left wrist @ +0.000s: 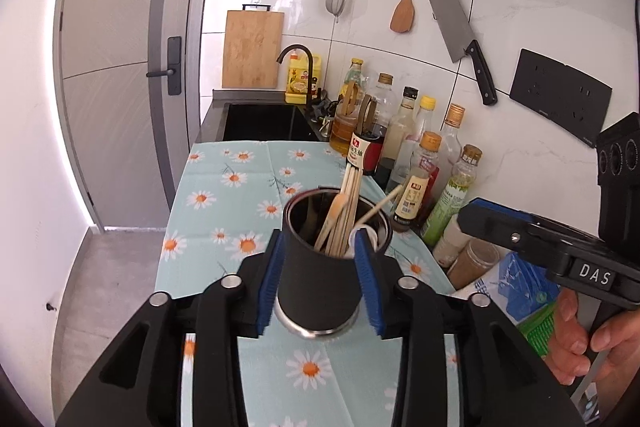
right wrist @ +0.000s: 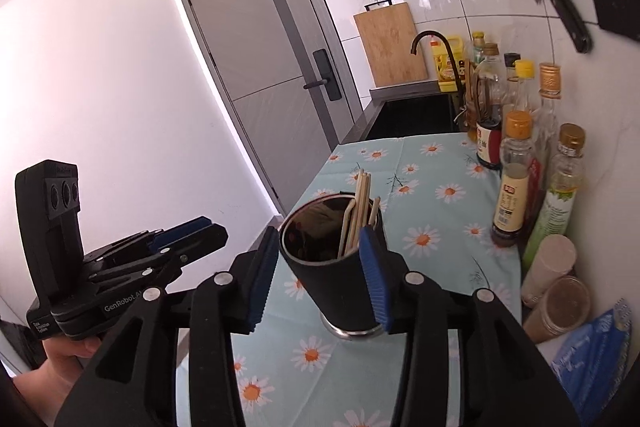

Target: Organize utensils

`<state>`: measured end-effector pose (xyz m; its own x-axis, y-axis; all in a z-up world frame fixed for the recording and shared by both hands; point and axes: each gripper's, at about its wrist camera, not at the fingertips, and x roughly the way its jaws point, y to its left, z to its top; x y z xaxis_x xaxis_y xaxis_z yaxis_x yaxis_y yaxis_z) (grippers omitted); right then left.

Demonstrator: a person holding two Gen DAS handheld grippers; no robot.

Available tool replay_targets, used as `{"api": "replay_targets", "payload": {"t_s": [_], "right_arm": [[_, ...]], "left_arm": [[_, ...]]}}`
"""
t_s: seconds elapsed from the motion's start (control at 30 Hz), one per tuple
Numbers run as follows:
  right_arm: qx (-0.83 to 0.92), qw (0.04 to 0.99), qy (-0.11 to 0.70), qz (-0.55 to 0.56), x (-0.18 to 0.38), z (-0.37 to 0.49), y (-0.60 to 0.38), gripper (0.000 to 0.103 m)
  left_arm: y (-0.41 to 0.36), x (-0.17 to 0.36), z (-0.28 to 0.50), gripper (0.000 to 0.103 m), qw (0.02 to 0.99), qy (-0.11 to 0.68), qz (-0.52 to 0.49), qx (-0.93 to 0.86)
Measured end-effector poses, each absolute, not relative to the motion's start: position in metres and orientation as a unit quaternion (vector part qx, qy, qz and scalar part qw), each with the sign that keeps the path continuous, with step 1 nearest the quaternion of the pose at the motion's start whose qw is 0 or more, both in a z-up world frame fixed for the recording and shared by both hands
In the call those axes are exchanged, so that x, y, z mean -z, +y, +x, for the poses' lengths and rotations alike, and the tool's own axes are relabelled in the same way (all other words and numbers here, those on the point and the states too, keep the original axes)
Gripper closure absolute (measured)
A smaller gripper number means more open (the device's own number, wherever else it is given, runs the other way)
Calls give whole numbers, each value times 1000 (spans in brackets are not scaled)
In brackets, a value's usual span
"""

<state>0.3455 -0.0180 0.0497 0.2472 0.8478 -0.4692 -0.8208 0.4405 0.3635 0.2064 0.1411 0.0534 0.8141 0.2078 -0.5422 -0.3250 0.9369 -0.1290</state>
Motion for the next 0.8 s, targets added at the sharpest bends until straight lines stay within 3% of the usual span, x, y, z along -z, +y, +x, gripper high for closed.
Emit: {"api": "replay_targets", "payload": {"t_s": [0.3,0.43,0.57,0.7,0.8], "right_arm": [[-522,792,316,-7,-42,306,-57,39],[-508,799,321,-22,-34,294,-71,32],[-498,799,336,-26,-21,287,-84,24],[-493,793,356,-32,-5,281,-88,15],[-491,791,363,-42,2,277,-90,12]], "left_arm": [[112,-34,162,64,938,298,-114,-132],[103,-25,145,48,936,303,-119,-133],[99,-20,135,45,930,312,-141,-132],[90,-16,124,20,928,317,-141,-134],[83,-12,120,14,926,325,-139,-131]]}}
